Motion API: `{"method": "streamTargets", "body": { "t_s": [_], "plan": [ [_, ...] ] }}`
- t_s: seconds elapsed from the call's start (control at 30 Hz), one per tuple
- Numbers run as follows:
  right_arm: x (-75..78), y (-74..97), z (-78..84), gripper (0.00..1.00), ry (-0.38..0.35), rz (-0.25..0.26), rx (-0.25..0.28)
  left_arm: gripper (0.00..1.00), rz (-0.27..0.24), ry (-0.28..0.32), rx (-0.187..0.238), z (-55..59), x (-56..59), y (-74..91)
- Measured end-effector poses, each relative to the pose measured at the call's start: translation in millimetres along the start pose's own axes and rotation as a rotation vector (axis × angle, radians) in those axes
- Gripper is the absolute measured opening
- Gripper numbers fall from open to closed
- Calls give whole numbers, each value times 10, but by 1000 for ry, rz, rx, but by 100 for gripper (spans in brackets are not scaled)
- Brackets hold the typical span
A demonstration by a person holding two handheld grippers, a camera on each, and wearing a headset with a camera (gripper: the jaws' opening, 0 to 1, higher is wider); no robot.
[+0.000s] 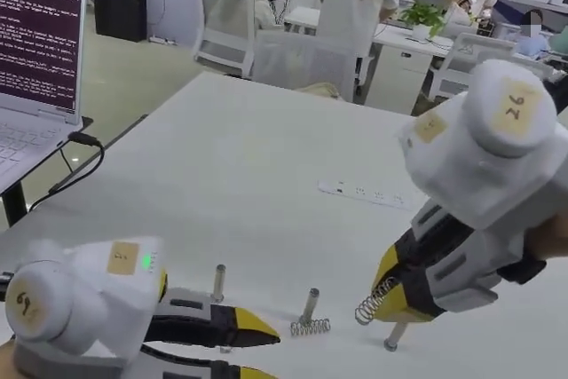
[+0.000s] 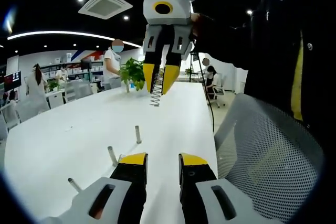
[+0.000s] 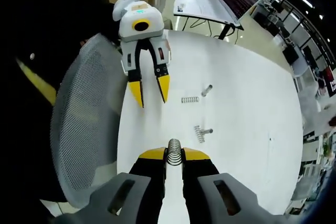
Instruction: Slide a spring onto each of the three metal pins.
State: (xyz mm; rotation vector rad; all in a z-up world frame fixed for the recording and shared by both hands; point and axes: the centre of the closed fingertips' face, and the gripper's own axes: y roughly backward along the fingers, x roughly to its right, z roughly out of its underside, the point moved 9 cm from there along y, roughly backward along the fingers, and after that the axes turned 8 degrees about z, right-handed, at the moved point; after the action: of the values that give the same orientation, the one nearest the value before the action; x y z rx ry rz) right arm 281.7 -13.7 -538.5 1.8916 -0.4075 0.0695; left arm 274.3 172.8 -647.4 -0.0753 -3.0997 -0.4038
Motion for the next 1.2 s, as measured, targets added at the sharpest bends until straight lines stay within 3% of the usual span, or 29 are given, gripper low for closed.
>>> {"method": "streamTargets", "body": {
  "t_s": [0.23,0.63,1.2],
  "plan": [
    [173,84,187,8,-47,46,-14,19,-29,8,8,6,9,45],
    [348,38,507,8,-120,59,-69,27,-63,31,10,58,-9,79],
    [397,-43,640,8,-155,49,-84,55,-127,104,-4,265,-6,230]
  ]
}}
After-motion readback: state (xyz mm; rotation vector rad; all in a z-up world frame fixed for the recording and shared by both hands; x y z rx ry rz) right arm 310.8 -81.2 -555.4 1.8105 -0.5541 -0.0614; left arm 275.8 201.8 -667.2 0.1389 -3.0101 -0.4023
